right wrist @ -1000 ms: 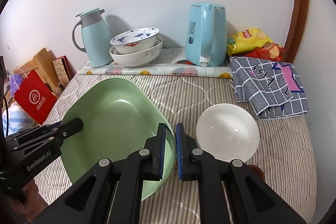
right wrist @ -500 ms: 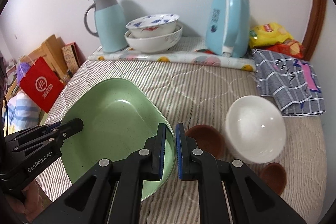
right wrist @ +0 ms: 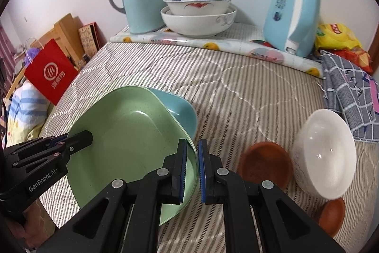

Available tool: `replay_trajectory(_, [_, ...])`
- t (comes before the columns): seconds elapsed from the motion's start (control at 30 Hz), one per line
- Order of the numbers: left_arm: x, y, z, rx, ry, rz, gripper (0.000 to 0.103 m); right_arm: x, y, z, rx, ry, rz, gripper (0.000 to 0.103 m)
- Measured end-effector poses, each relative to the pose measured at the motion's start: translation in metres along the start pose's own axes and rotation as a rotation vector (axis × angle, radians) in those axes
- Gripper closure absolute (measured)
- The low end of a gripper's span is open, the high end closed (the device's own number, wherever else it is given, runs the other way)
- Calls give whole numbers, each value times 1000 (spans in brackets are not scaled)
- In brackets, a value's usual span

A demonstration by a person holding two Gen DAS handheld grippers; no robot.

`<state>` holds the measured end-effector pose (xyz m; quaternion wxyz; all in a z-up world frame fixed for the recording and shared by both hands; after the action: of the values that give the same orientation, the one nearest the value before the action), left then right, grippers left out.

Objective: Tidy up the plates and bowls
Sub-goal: 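Carry the light-green plate with the left gripper onto the light-blue plate, then open the left gripper to release the light-green plate on the stack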

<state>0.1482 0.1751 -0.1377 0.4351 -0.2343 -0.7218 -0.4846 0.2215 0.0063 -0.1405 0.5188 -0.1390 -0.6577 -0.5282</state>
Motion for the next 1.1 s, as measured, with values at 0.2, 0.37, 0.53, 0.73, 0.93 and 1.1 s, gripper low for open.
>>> replay_trajectory(0.2, [-11,6,7,25,11,15,91,-17,14,6,36,16,27,93])
replay_trajectory(0.37, [-18,11,11,34,27,24,91,-28,25,10,64,23,31,93])
replay_trajectory(0.53, [-26,15,14,44,34,35,91,-40,33,12,95,33,49,93])
replay_trajectory(0.73, [-35,13,12,42,40,49,91,-51,38,13,134,22,56,92])
replay_trajectory(0.93, [-42,10,7,24,62,57,91,-62,42,11,165,9,50,89])
replay_trajectory(1.1, [-44,9,10,35,53,78,91,-59,42,11,171,20,19,86])
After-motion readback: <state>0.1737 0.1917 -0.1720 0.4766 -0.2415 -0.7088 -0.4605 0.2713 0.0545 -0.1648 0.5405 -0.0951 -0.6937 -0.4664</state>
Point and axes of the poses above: each gripper's, at about its wrist camera, not at the fingertips, and x roughly against the way its jaws point, z to its left, y to its top, the point moved 4 cm from there along -x, roughly the way its jaws point, and after that the axes turned 1 degree about -z, right-handed, at the moved point
